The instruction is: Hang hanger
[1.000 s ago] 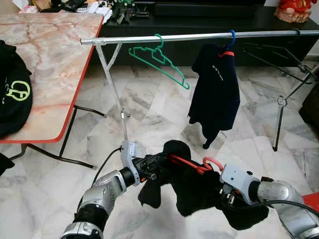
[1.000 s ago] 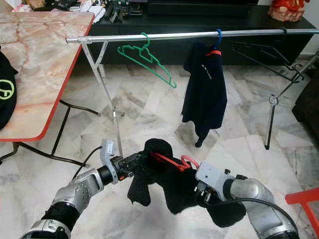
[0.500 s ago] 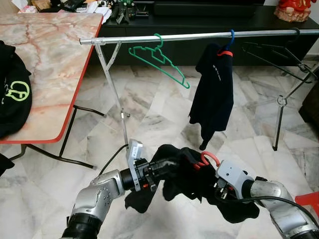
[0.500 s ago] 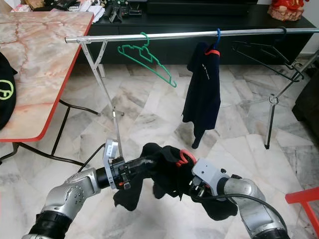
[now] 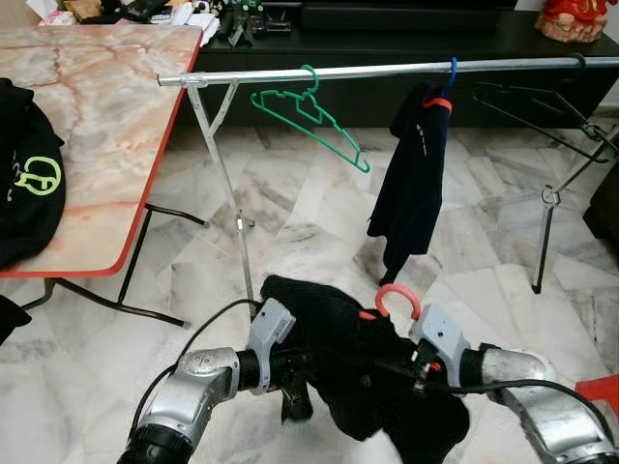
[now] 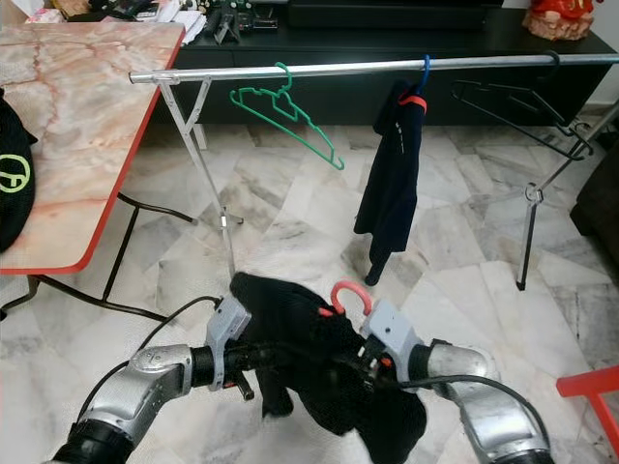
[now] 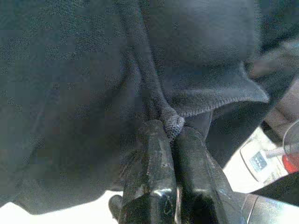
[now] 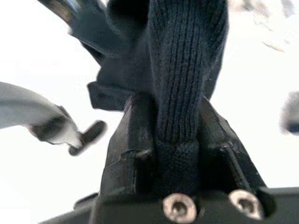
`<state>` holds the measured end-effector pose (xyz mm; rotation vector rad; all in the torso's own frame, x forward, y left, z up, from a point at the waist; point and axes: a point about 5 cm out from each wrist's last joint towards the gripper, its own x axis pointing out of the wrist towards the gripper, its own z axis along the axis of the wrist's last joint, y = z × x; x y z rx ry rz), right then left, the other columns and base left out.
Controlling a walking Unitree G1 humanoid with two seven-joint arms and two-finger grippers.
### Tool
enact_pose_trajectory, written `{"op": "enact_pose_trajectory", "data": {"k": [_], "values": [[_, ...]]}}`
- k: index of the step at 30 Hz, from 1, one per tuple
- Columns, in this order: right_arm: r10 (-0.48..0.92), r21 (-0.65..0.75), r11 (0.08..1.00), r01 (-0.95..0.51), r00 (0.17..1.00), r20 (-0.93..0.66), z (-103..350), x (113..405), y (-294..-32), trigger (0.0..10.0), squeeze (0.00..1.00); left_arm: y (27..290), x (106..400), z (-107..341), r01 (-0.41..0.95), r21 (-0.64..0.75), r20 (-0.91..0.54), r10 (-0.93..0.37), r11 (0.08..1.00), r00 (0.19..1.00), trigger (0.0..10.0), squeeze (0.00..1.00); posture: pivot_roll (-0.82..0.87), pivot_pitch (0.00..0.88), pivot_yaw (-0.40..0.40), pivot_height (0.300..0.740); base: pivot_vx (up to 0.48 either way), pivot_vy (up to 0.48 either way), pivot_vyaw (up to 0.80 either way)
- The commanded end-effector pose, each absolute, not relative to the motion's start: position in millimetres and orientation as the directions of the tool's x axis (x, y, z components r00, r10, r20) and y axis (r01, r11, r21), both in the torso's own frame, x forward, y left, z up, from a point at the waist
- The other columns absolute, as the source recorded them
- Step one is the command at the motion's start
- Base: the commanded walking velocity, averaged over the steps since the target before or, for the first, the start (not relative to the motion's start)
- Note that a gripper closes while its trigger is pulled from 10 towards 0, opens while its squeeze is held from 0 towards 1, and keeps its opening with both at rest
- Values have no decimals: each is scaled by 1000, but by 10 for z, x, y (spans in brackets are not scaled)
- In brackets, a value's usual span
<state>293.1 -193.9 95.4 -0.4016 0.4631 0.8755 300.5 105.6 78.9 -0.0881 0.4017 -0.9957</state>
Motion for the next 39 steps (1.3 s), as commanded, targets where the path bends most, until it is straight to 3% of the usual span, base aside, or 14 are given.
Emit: {"op": "enact_pose_trajectory", "data": {"k": [1, 2, 3, 4, 5, 6, 7, 8, 9, 22, 28, 30, 39], "values": [[584, -195, 629, -753, 623, -521, 993, 3002, -2028, 0, 0, 999, 2945, 837, 846, -244, -266, -871, 475, 412, 0, 0, -95, 195, -9, 740, 0, 0, 0], [577, -192, 647, -738, 639, -509, 1006, 3023, -2035, 0, 0, 988, 2924, 843, 856, -241, -266, -880, 457, 394, 0, 0, -92, 195, -9, 740, 0, 0, 0], [583, -192, 651, -734, 646, -493, 1027, 3037, -2024, 0, 0, 971, 2878, 837, 879, -224, -284, -891, 420, 354, 2039, 0, -90, 194, -9, 740, 0, 0, 0], [588, -193, 648, -737, 645, -487, 1044, 3038, -2010, 0, 0, 960, 2845, 825, 895, -211, -298, -898, 394, 325, 6627, 0, -90, 198, -9, 740, 0, 0, 0], [592, -194, 648, -737, 647, -480, 1051, 3044, -1997, 0, 0, 951, 2818, 824, 903, -217, -295, -907, 370, 301, 10000, 0, -90, 198, -9, 740, 0, 0, 0], [595, -194, 647, -737, 648, -476, 1055, 3047, -1988, 0, 0, 945, 2800, 825, 908, -222, -291, -913, 355, 285, 10000, 0, -90, 198, -9, 740, 0, 0, 0], [602, -202, 642, -739, 650, -463, 1065, 3052, -1968, 0, 0, 928, 2769, 834, 920, -222, -274, -927, 322, 258, 10000, 102, -90, 198, -9, 740, 0, 0, 0], [602, -201, 646, -737, 653, -460, 1065, 3057, -1963, 0, 0, 923, 2760, 840, 923, -223, -269, -930, 314, 251, 10000, 102, -88, 203, -13, 740, 0, 0, 0], [605, -202, 647, -735, 657, -450, 1069, 3065, -1950, 0, 0, 920, 2748, 846, 926, -223, -267, -932, 305, 243, 10000, 1000, -84, 208, -15, 740, 0, 0, 0], [660, -231, 576, -784, 612, -435, 1031, 3054, -1922, 0, 0, 986, 2711, 813, 943, -170, -357, -910, 286, 212, 10000, 1000, -81, 221, -19, 740, 0, 0, 0], [647, -248, 549, -799, 593, -480, 945, 3022, -1990, 0, 0, 1082, 2754, 890, 947, -105, -386, -890, 304, 242, 10000, 1000, -80, 224, -24, 740, 0, 0, 0], [688, -217, 468, -857, 507, -519, 870, 2926, -2004, 0, 0, 1161, 2814, 1042, 947, -61, -370, -888, 315, 272, 10000, 1000, -77, 224, -24, 740, 0, 0, 0], [735, -154, 284, -946, 318, -599, 770, 2721, -2094, 0, 0, 1280, 2903, 1475, 965, 62, -329, -908, 254, 260, 10000, 1000, -71, 224, -28, 740, 0, 0, 0]]}}
